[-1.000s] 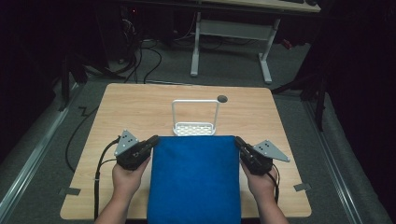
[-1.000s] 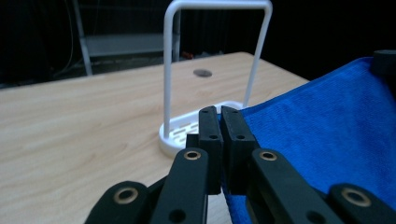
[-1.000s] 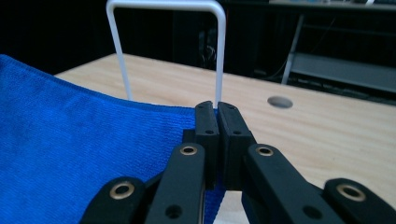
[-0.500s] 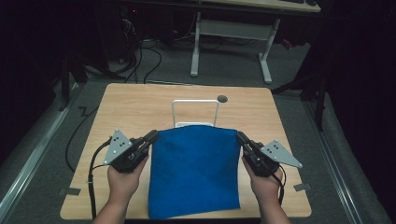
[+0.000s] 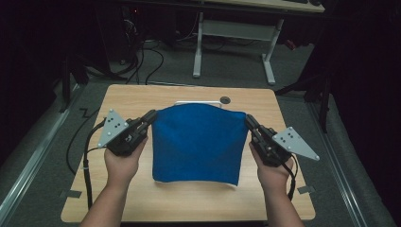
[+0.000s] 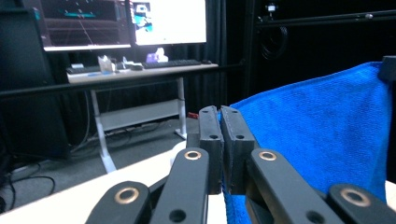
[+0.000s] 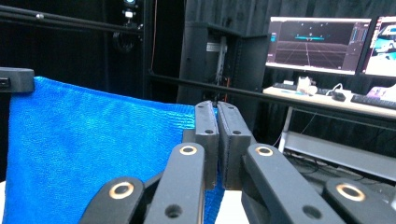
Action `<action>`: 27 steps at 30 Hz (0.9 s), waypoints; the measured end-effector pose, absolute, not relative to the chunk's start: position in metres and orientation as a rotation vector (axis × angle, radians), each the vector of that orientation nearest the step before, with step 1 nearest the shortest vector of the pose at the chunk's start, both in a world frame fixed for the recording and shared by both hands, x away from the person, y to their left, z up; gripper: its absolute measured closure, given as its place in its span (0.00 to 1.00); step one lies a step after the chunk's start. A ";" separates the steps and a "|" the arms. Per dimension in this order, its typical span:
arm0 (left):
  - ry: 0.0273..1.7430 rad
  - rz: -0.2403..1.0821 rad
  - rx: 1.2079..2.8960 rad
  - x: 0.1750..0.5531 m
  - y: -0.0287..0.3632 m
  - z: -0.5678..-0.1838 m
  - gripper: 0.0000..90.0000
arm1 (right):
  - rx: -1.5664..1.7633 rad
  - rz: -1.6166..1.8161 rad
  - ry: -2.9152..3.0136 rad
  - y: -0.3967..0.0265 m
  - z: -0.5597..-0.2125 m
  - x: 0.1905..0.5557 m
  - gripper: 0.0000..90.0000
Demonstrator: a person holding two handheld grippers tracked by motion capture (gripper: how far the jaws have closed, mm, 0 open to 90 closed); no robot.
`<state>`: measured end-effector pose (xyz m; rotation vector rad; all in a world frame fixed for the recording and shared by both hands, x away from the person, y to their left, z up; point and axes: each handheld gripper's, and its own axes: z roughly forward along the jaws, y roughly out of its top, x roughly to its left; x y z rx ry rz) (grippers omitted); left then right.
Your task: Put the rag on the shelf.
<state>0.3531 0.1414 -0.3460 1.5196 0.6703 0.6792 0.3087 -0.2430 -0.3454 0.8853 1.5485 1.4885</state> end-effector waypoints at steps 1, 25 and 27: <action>0.672 0.682 1.512 0.355 0.142 -0.344 0.98 | 0.885 1.487 1.545 -0.243 -0.343 0.310 0.98; 0.735 0.795 1.542 0.418 0.133 -0.324 0.98 | 0.975 1.440 1.497 -0.255 -0.318 0.358 0.99; 0.752 0.798 1.533 0.425 0.133 -0.324 0.98 | 0.975 1.431 1.495 -0.253 -0.316 0.364 0.99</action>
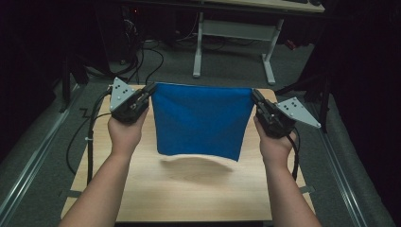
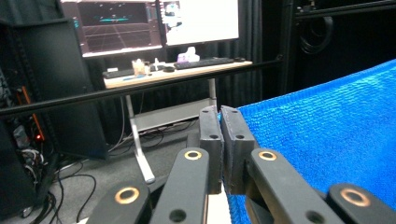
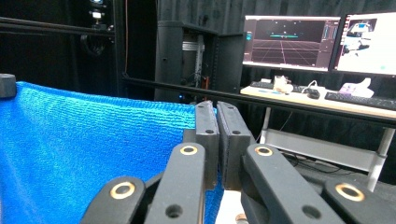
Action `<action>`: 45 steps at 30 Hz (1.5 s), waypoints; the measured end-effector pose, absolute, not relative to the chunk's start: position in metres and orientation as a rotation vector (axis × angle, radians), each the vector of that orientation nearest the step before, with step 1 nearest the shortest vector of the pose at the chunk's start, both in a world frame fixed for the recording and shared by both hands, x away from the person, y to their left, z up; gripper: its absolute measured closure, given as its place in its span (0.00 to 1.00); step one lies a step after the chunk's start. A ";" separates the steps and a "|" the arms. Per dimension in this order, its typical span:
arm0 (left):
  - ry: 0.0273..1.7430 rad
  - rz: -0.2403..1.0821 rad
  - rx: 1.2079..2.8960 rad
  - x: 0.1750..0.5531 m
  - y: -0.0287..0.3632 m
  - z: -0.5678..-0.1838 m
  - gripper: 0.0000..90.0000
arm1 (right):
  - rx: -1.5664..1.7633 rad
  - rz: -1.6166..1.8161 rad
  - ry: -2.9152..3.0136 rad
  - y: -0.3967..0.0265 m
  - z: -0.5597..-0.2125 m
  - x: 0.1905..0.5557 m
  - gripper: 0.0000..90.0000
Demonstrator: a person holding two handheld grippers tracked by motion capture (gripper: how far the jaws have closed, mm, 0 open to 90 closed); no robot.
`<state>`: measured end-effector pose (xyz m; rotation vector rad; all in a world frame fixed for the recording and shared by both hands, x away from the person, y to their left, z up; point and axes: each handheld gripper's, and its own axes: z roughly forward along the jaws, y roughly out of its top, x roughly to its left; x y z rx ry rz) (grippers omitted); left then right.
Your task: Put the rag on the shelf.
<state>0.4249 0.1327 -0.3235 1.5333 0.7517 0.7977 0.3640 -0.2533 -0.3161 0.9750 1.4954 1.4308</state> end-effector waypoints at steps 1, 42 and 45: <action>0.758 0.798 1.532 0.428 0.132 -0.324 0.98 | 0.975 1.429 1.493 -0.252 -0.315 0.367 0.99; 1.003 0.716 1.730 0.555 0.120 -0.377 0.97 | 1.170 1.178 1.682 -0.241 -0.362 0.524 0.99; 1.022 0.668 1.759 0.554 0.121 -0.397 0.98 | 1.185 1.159 1.715 -0.242 -0.379 0.524 0.99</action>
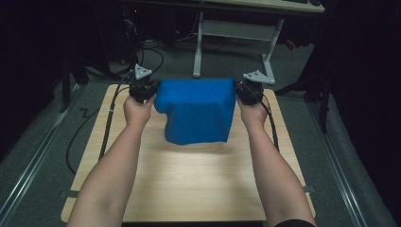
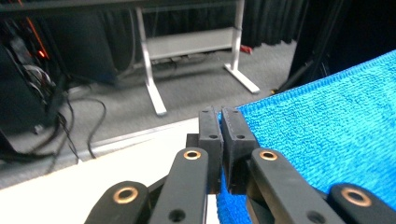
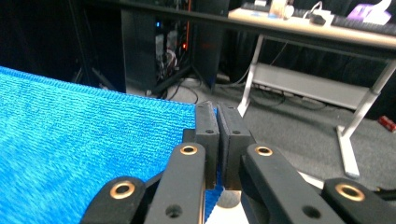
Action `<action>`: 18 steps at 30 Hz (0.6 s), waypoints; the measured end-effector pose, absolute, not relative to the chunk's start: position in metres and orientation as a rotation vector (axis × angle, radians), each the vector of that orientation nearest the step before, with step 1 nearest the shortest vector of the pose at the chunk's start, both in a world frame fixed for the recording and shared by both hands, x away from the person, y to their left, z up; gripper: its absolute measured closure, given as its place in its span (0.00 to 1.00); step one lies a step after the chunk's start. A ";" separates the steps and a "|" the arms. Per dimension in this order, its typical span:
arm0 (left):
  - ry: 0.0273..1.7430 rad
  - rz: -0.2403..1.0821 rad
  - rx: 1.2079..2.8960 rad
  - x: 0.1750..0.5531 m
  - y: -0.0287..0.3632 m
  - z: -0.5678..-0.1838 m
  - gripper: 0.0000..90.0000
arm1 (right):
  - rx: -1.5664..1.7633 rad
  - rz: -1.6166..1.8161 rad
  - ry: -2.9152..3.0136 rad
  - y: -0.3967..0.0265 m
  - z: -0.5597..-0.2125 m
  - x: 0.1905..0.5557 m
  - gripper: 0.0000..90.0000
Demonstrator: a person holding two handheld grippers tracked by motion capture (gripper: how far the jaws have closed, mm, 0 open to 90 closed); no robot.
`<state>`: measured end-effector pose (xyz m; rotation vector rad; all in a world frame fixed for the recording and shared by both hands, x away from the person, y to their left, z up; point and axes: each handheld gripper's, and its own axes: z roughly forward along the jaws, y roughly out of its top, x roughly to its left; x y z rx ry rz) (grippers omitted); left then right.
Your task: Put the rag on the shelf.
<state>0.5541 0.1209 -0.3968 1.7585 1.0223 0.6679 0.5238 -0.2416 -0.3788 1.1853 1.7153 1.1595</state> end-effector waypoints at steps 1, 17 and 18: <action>1.026 0.655 1.766 0.554 0.121 -0.401 0.98 | 1.190 1.148 1.727 -0.242 -0.384 0.523 0.99; 1.079 0.424 1.822 0.530 0.120 -0.465 0.97 | 1.317 1.154 1.813 -0.247 -0.448 0.498 0.98; 1.077 0.418 1.830 0.529 0.118 -0.467 0.97 | 1.317 1.154 1.818 -0.246 -0.451 0.497 0.98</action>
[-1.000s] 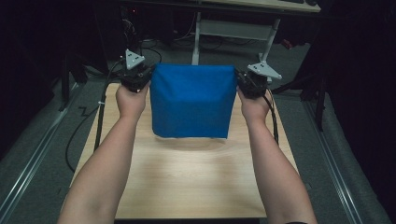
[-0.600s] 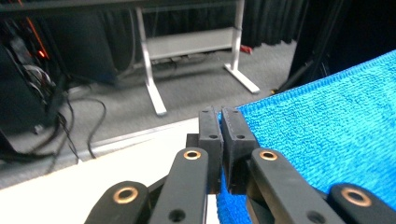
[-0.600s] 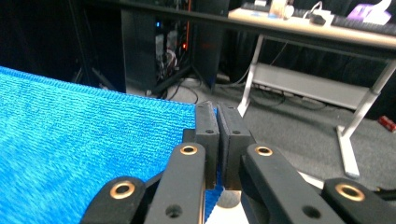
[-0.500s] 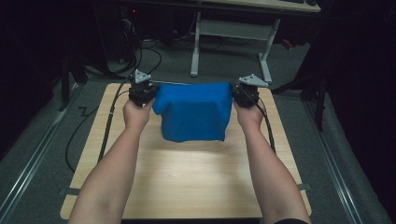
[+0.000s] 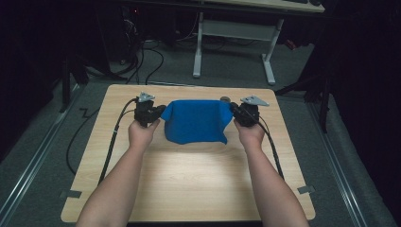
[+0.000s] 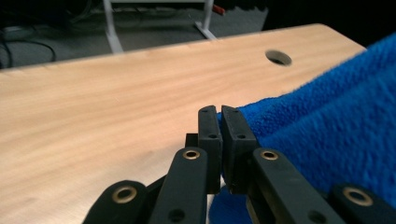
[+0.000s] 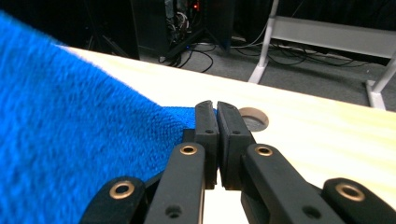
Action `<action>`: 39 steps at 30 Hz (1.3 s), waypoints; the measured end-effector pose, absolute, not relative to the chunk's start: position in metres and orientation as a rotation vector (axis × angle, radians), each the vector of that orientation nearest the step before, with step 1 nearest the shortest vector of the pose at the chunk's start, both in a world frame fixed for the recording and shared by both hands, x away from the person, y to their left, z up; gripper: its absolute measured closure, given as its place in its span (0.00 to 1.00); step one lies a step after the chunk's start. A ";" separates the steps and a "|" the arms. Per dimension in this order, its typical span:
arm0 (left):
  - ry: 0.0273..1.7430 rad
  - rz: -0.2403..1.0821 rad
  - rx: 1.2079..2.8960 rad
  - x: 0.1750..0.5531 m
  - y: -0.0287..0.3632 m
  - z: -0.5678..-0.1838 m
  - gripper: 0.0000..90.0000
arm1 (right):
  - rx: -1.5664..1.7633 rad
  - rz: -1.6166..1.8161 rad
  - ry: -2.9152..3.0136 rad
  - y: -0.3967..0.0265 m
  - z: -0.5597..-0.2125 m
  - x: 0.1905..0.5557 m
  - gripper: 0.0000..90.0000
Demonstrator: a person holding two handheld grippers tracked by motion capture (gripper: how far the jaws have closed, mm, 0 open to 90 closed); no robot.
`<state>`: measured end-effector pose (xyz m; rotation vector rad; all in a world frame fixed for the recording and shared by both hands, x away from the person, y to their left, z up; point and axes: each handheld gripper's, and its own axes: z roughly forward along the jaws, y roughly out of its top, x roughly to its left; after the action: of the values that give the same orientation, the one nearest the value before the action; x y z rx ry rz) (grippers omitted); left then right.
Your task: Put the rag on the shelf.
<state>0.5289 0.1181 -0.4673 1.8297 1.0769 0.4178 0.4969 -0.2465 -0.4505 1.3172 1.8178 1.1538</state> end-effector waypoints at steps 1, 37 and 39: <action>1.067 0.418 1.837 0.527 0.116 -0.470 0.97 | 1.314 1.149 1.826 -0.246 -0.453 0.496 0.98; 1.163 0.268 1.863 0.527 0.110 -0.510 0.89 | 1.373 1.097 1.936 -0.233 -0.504 0.485 0.92; 1.166 0.268 1.871 0.527 0.110 -0.512 0.89 | 1.373 1.095 1.938 -0.234 -0.504 0.485 0.92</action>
<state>0.5269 0.1103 -0.5119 1.8707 1.1663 0.2678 0.4853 -0.2336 -0.5042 1.3734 1.9376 1.0954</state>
